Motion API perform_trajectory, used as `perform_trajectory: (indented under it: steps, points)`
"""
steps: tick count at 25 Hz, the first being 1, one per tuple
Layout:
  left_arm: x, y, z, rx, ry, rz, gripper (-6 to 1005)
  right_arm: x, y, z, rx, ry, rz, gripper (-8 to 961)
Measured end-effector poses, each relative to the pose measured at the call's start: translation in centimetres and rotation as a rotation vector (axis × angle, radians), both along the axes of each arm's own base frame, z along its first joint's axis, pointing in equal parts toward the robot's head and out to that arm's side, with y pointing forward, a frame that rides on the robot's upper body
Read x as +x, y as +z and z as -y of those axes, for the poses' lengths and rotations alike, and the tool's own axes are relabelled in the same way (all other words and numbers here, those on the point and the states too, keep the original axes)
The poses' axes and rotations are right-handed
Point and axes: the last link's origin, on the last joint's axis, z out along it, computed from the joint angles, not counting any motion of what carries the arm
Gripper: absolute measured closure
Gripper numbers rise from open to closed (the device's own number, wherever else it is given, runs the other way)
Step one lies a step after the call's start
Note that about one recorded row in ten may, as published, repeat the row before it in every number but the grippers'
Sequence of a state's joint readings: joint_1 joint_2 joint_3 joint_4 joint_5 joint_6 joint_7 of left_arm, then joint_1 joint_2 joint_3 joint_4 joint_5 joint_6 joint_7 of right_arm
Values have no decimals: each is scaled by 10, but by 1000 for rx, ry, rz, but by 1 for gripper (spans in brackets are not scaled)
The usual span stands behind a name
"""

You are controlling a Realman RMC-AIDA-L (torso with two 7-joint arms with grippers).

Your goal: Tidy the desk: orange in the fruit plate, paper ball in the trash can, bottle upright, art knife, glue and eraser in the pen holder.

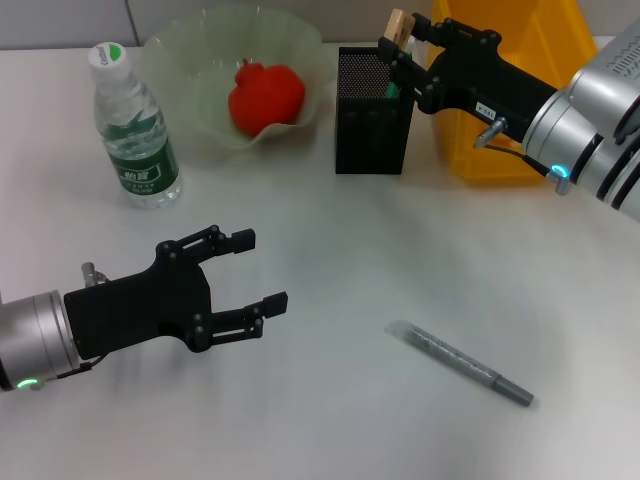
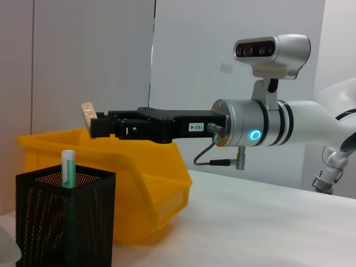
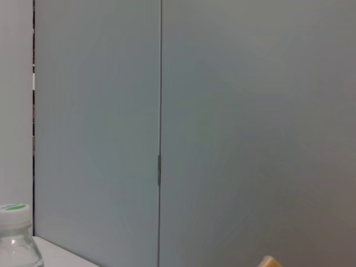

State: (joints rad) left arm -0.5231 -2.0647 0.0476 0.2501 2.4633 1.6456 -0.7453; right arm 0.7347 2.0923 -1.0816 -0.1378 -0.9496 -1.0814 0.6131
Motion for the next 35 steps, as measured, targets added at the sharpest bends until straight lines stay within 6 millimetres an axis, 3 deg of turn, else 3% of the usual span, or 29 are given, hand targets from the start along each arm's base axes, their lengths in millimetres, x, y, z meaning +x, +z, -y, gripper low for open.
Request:
perform_trajectory:
  steps: [6,12,17,35]
  points:
    - [1,1,0,1,-4,6,157,0,0,0,2,-3,-3,490]
    - [1,2,1,0,-9,10,157,1,0,0,1,-5,-4,286]
    - [1,2,1,0,-8,11,157,1,0,0,-4,-11,-12,227]
    - [0,4,2,1,-12,13,157,1,1,0,-4,-14,-14,227]
